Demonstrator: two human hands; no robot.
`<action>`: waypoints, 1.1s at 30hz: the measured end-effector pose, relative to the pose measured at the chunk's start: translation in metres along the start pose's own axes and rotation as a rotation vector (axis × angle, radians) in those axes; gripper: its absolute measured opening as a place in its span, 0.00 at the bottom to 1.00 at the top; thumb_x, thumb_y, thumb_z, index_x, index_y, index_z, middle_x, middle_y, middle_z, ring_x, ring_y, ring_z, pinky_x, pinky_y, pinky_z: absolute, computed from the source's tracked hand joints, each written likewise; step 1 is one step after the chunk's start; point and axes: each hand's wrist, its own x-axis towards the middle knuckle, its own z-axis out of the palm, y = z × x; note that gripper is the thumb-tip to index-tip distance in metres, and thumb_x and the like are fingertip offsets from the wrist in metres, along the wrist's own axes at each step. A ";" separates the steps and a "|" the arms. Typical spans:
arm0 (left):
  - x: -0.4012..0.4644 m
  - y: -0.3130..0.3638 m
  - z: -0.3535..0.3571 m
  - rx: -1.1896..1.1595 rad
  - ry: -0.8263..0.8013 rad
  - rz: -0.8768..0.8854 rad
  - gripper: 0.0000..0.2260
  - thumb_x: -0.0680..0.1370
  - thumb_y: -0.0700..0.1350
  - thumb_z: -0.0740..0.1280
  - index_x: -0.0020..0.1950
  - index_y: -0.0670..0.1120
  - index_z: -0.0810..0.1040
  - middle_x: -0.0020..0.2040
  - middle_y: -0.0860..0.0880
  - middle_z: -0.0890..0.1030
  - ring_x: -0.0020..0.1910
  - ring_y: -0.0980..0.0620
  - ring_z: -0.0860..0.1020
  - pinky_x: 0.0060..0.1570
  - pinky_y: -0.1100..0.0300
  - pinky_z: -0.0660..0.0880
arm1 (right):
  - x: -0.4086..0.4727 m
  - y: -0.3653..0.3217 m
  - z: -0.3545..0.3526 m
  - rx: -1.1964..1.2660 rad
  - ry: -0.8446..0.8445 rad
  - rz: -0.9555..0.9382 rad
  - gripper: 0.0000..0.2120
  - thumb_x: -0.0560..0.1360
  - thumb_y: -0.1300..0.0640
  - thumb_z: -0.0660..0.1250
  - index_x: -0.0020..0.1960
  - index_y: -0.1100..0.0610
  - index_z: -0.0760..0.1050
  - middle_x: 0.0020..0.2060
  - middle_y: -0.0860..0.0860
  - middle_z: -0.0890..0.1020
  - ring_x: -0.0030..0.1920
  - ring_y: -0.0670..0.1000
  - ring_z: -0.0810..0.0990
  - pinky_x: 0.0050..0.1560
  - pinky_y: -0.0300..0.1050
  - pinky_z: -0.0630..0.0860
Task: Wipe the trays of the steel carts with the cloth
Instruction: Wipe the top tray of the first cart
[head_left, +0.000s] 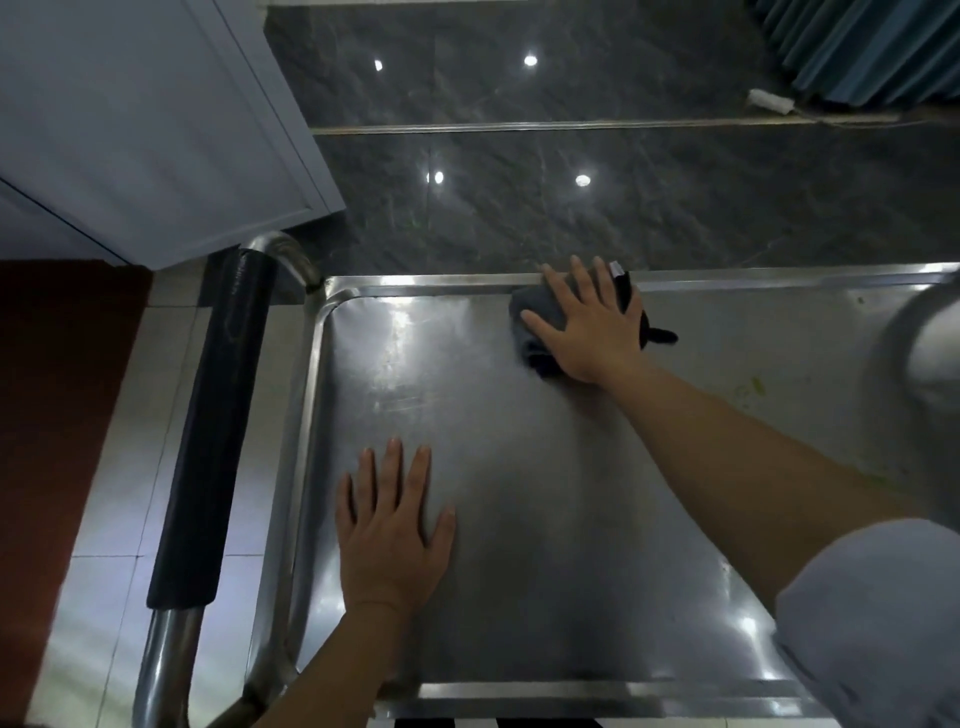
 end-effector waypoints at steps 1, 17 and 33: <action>0.000 0.001 0.000 -0.004 0.002 -0.002 0.31 0.79 0.64 0.51 0.81 0.53 0.57 0.81 0.47 0.55 0.81 0.42 0.49 0.77 0.39 0.51 | -0.001 0.010 -0.002 -0.005 0.004 0.032 0.35 0.76 0.26 0.45 0.80 0.36 0.43 0.81 0.45 0.43 0.80 0.50 0.37 0.75 0.66 0.39; -0.001 0.001 0.000 0.017 0.017 -0.020 0.32 0.79 0.65 0.47 0.81 0.54 0.53 0.81 0.46 0.54 0.80 0.41 0.49 0.77 0.41 0.46 | -0.128 -0.009 0.043 0.024 0.103 0.062 0.35 0.78 0.30 0.43 0.81 0.44 0.48 0.81 0.51 0.52 0.80 0.57 0.44 0.74 0.71 0.44; -0.006 0.003 -0.011 -0.077 -0.052 -0.013 0.32 0.79 0.64 0.49 0.81 0.55 0.50 0.82 0.47 0.49 0.80 0.41 0.46 0.76 0.40 0.45 | -0.342 0.010 0.075 0.015 -0.077 0.258 0.33 0.78 0.29 0.40 0.79 0.37 0.37 0.81 0.45 0.44 0.80 0.52 0.38 0.76 0.65 0.40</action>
